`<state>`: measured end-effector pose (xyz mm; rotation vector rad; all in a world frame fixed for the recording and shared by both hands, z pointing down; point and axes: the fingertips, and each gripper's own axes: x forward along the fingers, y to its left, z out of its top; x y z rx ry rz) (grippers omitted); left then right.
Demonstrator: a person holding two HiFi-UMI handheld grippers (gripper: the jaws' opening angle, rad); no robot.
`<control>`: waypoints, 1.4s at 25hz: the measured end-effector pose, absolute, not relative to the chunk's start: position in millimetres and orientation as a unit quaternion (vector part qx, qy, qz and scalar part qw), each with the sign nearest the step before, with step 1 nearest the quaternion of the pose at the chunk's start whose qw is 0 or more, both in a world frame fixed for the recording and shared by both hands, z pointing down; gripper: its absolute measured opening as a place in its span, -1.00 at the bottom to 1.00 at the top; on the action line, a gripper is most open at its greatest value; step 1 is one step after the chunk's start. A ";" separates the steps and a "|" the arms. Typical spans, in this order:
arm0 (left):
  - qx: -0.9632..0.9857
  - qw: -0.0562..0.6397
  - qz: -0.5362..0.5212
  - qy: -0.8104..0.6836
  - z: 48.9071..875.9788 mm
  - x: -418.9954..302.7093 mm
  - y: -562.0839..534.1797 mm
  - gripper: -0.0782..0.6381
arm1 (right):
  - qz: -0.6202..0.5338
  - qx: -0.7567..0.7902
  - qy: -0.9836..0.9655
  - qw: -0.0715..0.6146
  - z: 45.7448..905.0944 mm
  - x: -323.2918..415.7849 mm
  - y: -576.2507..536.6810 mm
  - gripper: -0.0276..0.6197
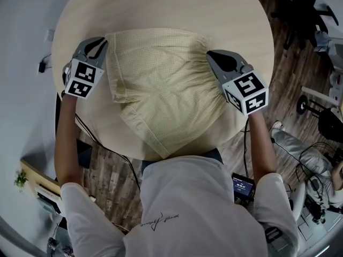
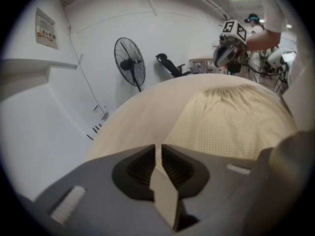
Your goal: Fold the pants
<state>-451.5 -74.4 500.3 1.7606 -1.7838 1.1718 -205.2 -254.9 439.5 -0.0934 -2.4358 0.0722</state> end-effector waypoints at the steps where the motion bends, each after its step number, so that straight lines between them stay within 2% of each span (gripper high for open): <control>1: 0.627 0.187 0.421 -0.628 504.0 -455.1 -76.4 -0.63 | 0.026 -0.037 -0.937 0.347 442.0 -206.6 -255.4 -0.92; 6: 0.659 0.196 0.415 -0.596 521.4 -465.9 -88.2 -0.61 | 0.011 -0.045 -0.928 0.368 458.9 -215.2 -256.8 -0.92; 12: 0.659 0.224 0.466 -0.545 555.3 -481.4 -84.3 -0.55 | 0.009 -0.047 -0.921 0.386 475.2 -219.5 -259.9 -0.92; 14: 0.667 0.236 0.470 -0.527 564.0 -481.8 -86.2 -0.43 | 0.011 -0.048 -0.919 0.391 479.4 -219.0 -261.3 -0.92; 18: 0.685 0.264 0.447 -0.511 568.6 -485.9 -95.5 -0.37 | 0.011 -0.049 -0.916 0.397 484.3 -221.7 -269.5 -0.92; 25: 0.708 0.333 0.382 -0.492 575.7 -492.7 -92.8 -0.37 | 0.016 -0.033 -0.913 0.407 497.3 -227.8 -286.0 -0.92; 32: 0.699 0.329 0.386 -0.503 574.7 -495.8 -91.2 -0.37 | -0.007 -0.010 -0.894 0.447 533.8 -226.6 -322.2 -0.92; 35: 0.700 0.323 0.394 -0.499 573.9 -490.7 -93.3 -0.43 | -0.034 -0.038 -0.879 0.473 544.0 -223.1 -329.4 -0.91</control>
